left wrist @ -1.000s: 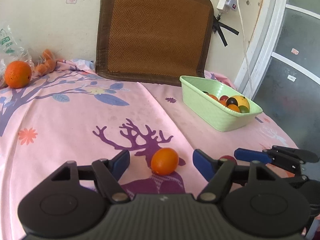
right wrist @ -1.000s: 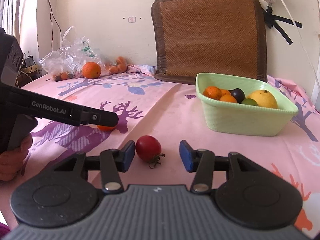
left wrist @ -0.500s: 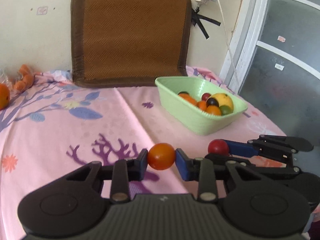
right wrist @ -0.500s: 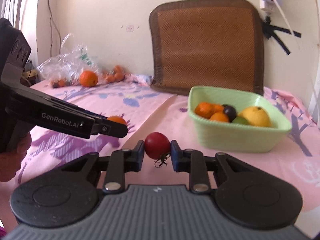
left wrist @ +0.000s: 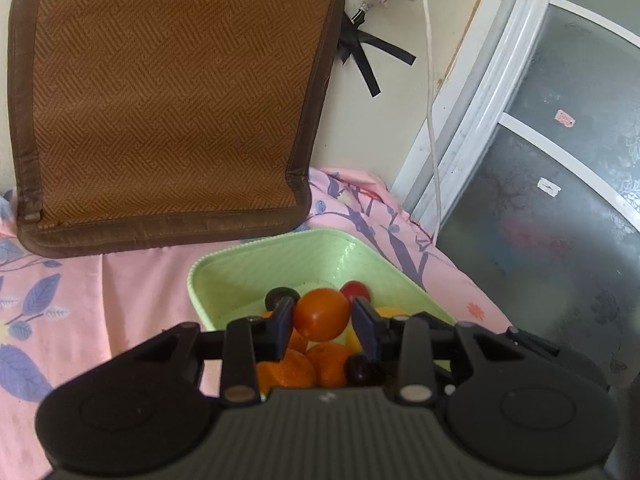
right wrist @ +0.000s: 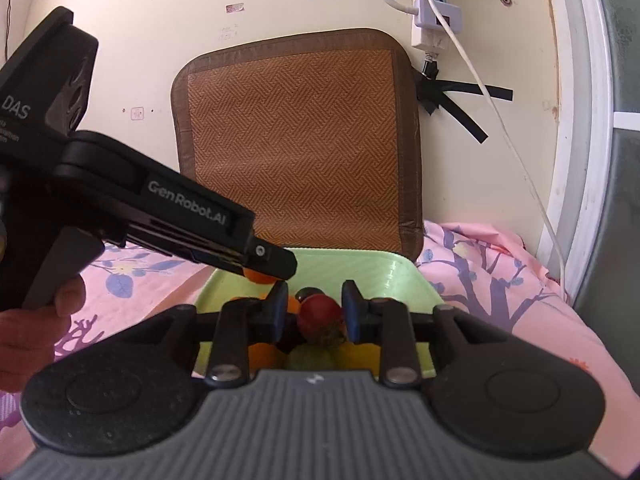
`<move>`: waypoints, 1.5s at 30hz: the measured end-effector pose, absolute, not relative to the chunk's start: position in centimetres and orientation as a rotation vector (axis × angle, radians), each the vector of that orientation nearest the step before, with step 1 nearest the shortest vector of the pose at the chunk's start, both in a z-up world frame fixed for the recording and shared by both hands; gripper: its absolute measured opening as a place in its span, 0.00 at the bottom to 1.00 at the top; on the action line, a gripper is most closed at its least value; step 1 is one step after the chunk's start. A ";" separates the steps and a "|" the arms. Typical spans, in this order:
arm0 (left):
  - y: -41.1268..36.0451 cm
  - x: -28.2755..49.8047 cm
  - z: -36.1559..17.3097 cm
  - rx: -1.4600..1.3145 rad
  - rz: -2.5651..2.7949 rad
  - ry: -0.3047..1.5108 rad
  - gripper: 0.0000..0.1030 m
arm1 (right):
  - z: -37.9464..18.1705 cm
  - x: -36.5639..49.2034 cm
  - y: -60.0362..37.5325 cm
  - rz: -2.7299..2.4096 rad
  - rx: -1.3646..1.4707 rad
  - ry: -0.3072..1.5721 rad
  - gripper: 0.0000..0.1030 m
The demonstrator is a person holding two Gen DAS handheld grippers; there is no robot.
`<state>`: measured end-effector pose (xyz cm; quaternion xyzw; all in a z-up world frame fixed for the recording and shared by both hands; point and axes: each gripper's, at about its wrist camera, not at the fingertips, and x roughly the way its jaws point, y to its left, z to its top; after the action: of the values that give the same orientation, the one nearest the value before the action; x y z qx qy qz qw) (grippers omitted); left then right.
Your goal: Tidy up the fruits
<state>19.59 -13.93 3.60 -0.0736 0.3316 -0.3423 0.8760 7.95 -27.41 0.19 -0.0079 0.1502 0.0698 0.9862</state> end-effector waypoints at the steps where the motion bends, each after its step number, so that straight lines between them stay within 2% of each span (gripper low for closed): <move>1: -13.9 19.7 3.5 -0.158 -0.710 0.693 0.40 | 0.2 7.9 -27.6 0.142 -0.002 0.294 0.32; 3: -13.7 19.5 3.7 -0.164 -0.701 0.684 0.43 | 0.4 7.5 -28.0 0.131 0.021 0.277 0.35; 8: -11.9 18.1 4.9 -0.187 -0.656 0.664 0.43 | 1.2 5.4 -29.6 0.084 0.116 0.248 0.35; 11: -10.8 15.7 5.6 -0.143 -0.580 0.639 0.54 | 1.0 3.2 -30.4 0.040 0.197 0.256 0.36; 13: -10.4 13.6 5.8 -0.088 -0.533 0.617 0.54 | 0.4 1.3 -30.4 0.016 0.253 0.272 0.39; 14: -10.4 12.5 5.8 -0.064 -0.518 0.608 0.55 | 0.2 0.4 -30.2 0.006 0.266 0.276 0.44; 16: -10.3 10.2 5.7 -0.014 -0.475 0.596 0.58 | -0.2 -1.3 -29.5 -0.006 0.272 0.284 0.46; 17: -10.3 9.3 5.6 0.003 -0.457 0.595 0.62 | -0.4 -2.0 -29.2 -0.007 0.274 0.292 0.46; 19: -10.2 7.5 5.3 0.030 -0.421 0.596 0.77 | -0.5 -3.1 -28.6 -0.018 0.291 0.312 0.49; 20: -10.1 6.7 5.2 0.037 -0.410 0.591 0.90 | -0.6 -3.6 -28.4 -0.019 0.299 0.319 0.53; 21: -9.9 5.8 5.1 0.045 -0.392 0.584 0.94 | -0.6 -4.0 -28.2 -0.021 0.305 0.326 0.54; 26: -8.8 2.8 4.6 0.049 -0.353 0.579 1.00 | -0.6 -6.1 -27.1 -0.030 0.327 0.343 0.56; 38: -7.6 -0.3 3.0 0.069 -0.308 0.622 1.00 | -0.8 -7.6 -25.1 0.009 0.372 0.381 0.64; 45: -7.4 -0.8 2.9 0.081 -0.295 0.609 1.00 | -0.8 -7.6 -25.0 0.000 0.381 0.390 0.65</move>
<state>-0.84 -7.38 2.86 0.0395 0.2988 -0.1448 0.9424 -7.65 -25.04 -0.76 0.1879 0.1928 0.0001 0.9631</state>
